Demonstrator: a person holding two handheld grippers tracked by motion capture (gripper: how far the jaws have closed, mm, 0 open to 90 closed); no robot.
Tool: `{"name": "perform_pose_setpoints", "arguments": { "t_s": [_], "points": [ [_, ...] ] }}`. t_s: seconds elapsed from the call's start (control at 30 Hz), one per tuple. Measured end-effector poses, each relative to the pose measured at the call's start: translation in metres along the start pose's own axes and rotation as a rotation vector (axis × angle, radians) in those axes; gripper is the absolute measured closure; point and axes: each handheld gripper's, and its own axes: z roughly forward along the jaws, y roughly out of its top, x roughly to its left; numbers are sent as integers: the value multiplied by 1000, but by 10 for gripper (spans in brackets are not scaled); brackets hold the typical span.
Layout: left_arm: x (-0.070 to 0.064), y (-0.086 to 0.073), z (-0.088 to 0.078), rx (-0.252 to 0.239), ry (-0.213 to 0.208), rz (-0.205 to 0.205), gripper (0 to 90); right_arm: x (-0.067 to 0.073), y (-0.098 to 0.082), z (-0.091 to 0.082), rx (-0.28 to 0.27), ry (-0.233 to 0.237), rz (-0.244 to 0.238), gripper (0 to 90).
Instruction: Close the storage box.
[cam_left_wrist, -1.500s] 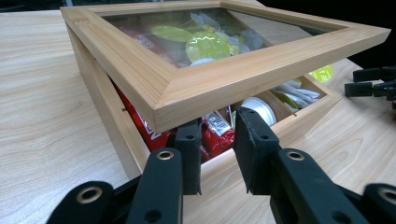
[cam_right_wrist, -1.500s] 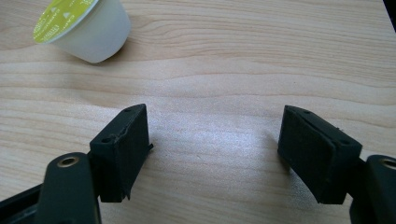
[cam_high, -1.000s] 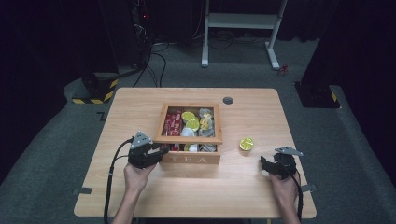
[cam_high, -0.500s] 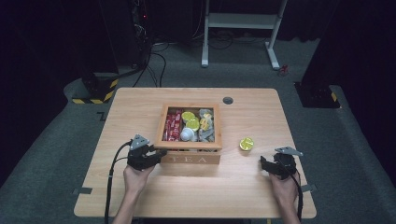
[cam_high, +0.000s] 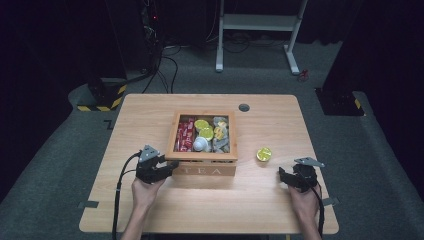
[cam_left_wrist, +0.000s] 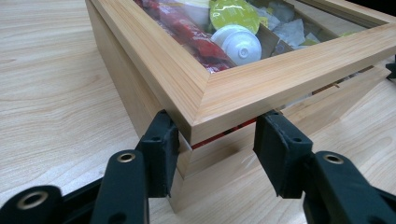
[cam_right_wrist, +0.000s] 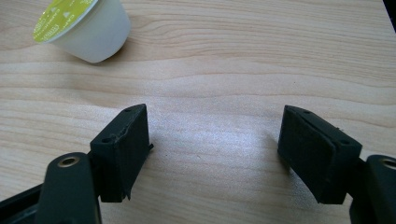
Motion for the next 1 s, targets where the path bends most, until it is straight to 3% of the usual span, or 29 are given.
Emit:
{"name": "perform_pose_setpoints", "arguments": {
  "t_s": [0.6,0.67,0.8,1.0],
  "points": [
    [-2,-4,-4,4,12,20,452,0,0,0,0,-1,0,247],
    [1,-6,-3,24,10,-8,432,0,0,0,0,-1,0,247],
    [4,-7,-8,-24,-9,-25,463,0,0,0,0,-1,0,248],
    [5,-5,-13,-28,6,-23,449,0,0,0,0,-1,0,247]
  ]
}}
